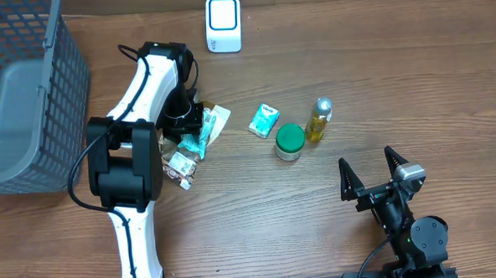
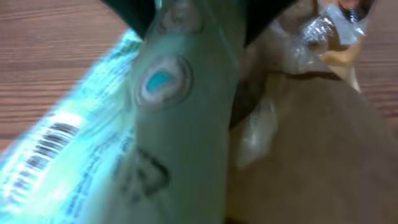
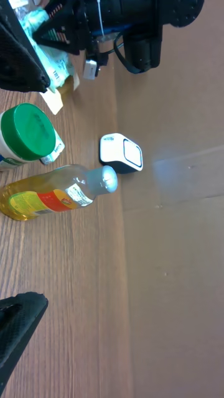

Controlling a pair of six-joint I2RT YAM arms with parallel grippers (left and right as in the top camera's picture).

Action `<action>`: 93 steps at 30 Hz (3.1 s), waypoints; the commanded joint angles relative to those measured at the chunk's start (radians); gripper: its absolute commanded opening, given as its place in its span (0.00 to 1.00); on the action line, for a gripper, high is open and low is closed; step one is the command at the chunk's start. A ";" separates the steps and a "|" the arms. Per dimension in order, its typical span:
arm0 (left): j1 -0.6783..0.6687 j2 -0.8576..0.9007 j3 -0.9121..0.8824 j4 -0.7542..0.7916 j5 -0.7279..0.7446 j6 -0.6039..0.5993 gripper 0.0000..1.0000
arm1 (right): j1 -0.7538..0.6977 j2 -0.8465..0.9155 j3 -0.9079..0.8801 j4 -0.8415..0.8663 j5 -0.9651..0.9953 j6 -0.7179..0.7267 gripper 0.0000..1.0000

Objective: Scan the item barcode

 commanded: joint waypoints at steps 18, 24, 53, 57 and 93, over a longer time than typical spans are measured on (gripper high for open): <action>-0.047 -0.192 -0.006 -0.026 0.279 0.125 0.05 | -0.003 -0.012 -0.011 0.003 0.010 -0.003 1.00; -0.118 -0.188 -0.078 -0.016 0.274 0.127 0.04 | -0.003 -0.012 -0.011 0.003 0.010 -0.003 1.00; -0.208 -0.188 -0.100 -0.008 0.167 0.169 0.39 | -0.003 -0.012 -0.011 0.003 0.010 -0.003 1.00; -0.222 -0.181 -0.116 -0.002 0.164 0.160 0.44 | -0.003 -0.012 -0.010 0.003 0.010 -0.003 1.00; -0.284 -0.160 -0.313 0.259 -0.017 -0.039 0.37 | -0.003 -0.012 -0.011 0.003 0.010 -0.003 1.00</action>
